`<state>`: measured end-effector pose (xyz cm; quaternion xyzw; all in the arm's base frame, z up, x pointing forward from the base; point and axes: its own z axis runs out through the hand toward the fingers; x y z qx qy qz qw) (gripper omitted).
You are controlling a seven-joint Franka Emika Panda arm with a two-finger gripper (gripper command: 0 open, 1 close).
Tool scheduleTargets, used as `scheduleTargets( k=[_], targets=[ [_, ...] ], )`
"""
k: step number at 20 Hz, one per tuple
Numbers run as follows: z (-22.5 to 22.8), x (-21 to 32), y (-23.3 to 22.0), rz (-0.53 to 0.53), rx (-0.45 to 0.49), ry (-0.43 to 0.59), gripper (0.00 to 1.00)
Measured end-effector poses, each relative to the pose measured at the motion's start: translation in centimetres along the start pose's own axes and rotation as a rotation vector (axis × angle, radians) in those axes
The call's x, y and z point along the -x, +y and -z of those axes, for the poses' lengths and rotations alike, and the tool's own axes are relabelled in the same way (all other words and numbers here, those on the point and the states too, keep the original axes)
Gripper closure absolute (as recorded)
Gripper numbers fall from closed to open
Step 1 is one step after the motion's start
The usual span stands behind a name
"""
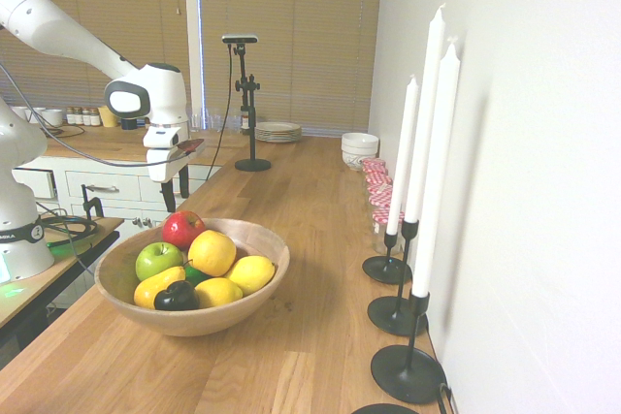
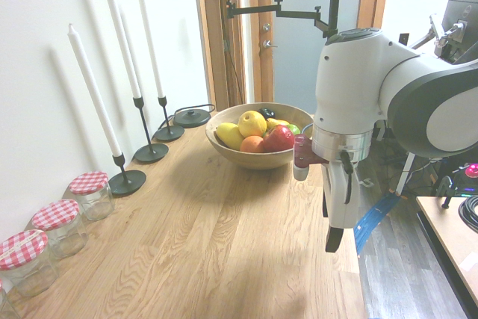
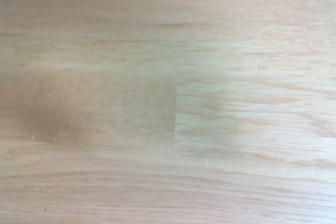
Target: Take pear out of the basket
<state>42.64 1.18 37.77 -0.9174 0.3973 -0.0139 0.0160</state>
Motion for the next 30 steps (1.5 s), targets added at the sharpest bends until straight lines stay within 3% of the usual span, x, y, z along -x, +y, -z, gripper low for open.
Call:
scheduleTargets(
  k=[5,9,18,30],
  targets=[
    [0.3,-0.2,0.0,-0.021,0.000,0.010,0.00],
    [3.9,-2.4,0.8,-0.053,-0.025,0.033,0.00],
    [14.2,-14.4,8.5,-0.120,-0.037,0.117,0.00],
    [12.7,-31.2,11.5,-0.197,-0.015,0.084,0.00]
  ],
)
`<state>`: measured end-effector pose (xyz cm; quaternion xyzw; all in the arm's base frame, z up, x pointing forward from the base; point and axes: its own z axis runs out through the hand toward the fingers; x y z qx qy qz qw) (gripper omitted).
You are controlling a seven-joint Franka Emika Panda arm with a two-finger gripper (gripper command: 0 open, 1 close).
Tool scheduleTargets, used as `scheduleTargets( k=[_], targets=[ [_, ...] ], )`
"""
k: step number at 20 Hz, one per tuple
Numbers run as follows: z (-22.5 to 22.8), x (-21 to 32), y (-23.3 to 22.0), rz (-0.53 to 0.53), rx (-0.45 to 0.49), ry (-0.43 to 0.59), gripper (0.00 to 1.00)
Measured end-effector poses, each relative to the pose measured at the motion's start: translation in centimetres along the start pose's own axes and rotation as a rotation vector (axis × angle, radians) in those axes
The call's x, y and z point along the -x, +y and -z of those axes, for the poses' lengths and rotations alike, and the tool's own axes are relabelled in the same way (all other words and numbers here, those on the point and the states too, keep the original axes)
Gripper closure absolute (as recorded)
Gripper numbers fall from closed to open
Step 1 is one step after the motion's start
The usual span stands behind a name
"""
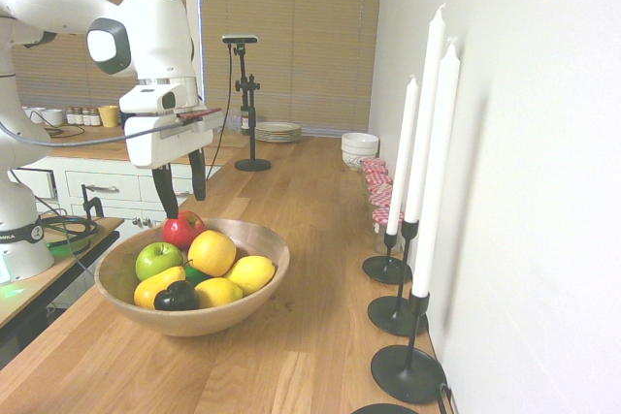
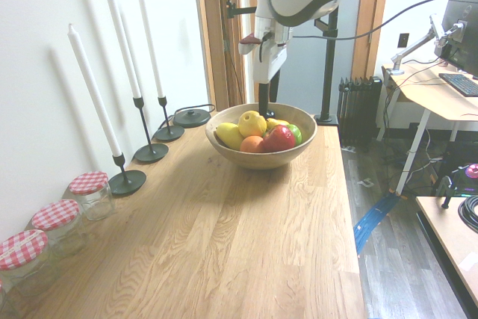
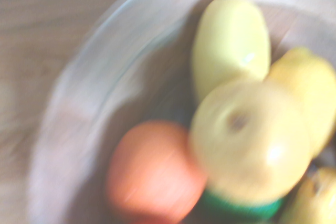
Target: Take pear out of the basket
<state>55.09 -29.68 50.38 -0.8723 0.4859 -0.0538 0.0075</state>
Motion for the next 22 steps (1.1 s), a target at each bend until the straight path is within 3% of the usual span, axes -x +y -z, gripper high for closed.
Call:
scheduleTargets(
  k=[5,14,15,22],
  targets=[
    [-2.3,-3.3,-0.9,-0.020,-0.009,-0.075,0.00],
    [-7.6,-4.3,-1.0,-0.029,0.041,-0.123,0.00],
    [-7.6,-4.4,-1.0,-0.030,0.040,-0.122,1.00],
    [-7.7,-4.3,-1.3,-0.023,0.035,-0.112,1.00]
  ],
)
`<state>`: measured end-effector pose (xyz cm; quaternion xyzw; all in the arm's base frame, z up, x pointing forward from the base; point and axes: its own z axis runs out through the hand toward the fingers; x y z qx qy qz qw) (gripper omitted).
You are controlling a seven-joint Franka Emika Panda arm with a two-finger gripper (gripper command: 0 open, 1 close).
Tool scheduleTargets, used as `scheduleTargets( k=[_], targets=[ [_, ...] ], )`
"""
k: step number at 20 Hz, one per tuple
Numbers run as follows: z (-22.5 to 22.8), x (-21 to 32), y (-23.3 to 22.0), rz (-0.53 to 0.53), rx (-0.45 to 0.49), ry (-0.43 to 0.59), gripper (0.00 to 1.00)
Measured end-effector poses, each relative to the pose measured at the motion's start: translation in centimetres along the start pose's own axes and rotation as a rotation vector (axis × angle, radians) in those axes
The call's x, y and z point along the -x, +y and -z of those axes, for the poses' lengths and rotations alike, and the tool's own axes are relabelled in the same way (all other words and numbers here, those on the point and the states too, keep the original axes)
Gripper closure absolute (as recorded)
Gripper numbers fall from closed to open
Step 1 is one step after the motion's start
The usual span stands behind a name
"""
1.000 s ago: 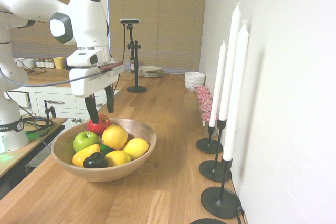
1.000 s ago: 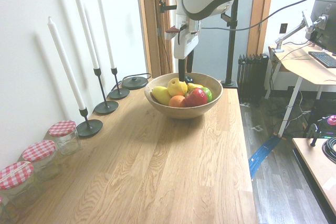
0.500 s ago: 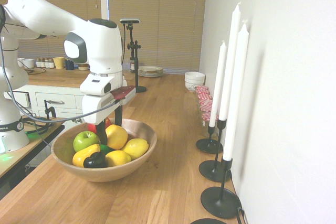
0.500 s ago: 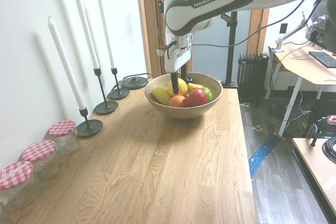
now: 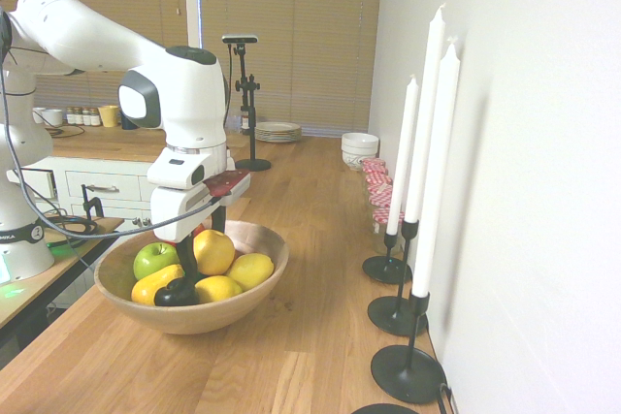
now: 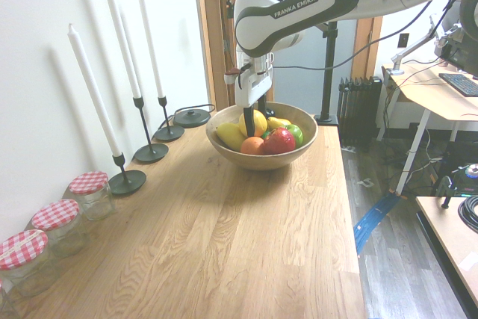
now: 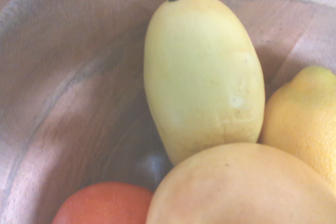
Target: Take pear out of the basket
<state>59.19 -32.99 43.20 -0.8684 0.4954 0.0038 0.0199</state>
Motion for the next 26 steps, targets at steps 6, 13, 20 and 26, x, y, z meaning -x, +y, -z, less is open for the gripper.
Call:
scheduleTargets(
  k=[6,13,20,26],
  targets=[
    [0.0,0.0,-0.1,0.000,-0.002,-0.001,1.00],
    [1.5,0.9,-0.6,0.022,-0.023,0.005,1.00],
    [12.7,10.8,-5.7,0.166,-0.117,0.073,1.00],
    [13.0,22.3,-10.7,0.254,-0.115,0.107,1.00]
  ],
)
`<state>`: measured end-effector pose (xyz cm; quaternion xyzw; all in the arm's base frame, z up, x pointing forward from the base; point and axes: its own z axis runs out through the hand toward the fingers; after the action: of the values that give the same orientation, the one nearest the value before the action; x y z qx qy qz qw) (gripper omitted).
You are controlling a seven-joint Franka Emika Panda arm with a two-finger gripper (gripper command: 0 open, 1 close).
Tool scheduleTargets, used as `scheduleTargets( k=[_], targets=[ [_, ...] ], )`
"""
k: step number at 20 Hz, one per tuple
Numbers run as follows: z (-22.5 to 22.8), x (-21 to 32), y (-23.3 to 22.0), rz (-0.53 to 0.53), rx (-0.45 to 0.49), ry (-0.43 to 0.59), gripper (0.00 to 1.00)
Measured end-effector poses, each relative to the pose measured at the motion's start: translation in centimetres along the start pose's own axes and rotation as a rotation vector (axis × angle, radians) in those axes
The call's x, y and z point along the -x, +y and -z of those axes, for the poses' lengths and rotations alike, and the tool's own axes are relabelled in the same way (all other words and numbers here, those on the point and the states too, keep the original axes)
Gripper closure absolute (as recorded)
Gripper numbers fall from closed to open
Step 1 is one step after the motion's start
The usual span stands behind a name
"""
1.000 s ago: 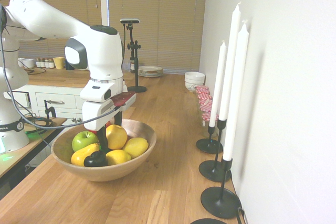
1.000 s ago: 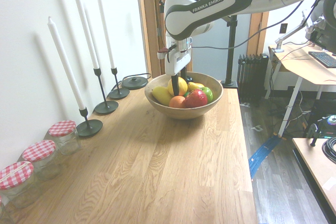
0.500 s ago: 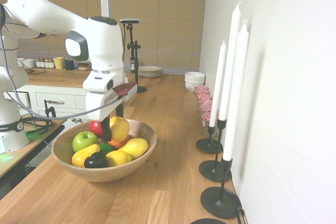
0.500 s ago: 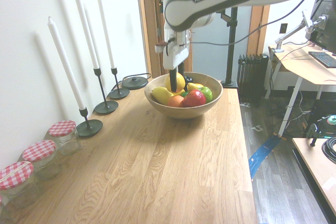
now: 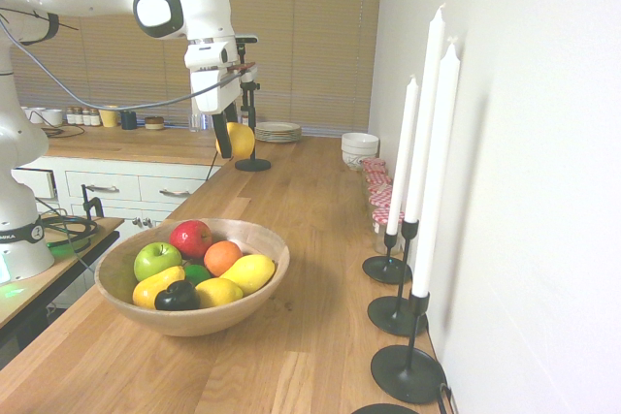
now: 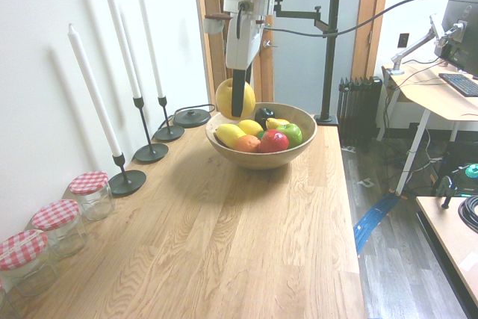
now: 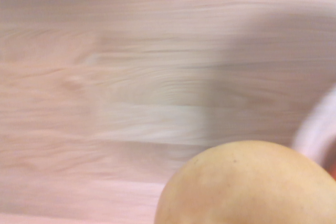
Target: Take pear out of the basket
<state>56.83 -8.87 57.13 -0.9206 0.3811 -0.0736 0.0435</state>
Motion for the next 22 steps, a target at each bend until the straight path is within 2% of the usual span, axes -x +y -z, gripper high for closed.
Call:
scheduleTargets(
  k=[5,10,15,22],
  targets=[
    [-5.2,5.3,-2.5,0.010,0.031,-0.004,1.00],
    [-11.1,6.9,-2.0,-0.032,0.068,-0.040,1.00],
    [-16.5,8.2,-3.4,-0.051,0.097,-0.071,1.00],
    [-19.3,8.4,-3.8,-0.072,0.119,-0.086,1.00]
  ],
)
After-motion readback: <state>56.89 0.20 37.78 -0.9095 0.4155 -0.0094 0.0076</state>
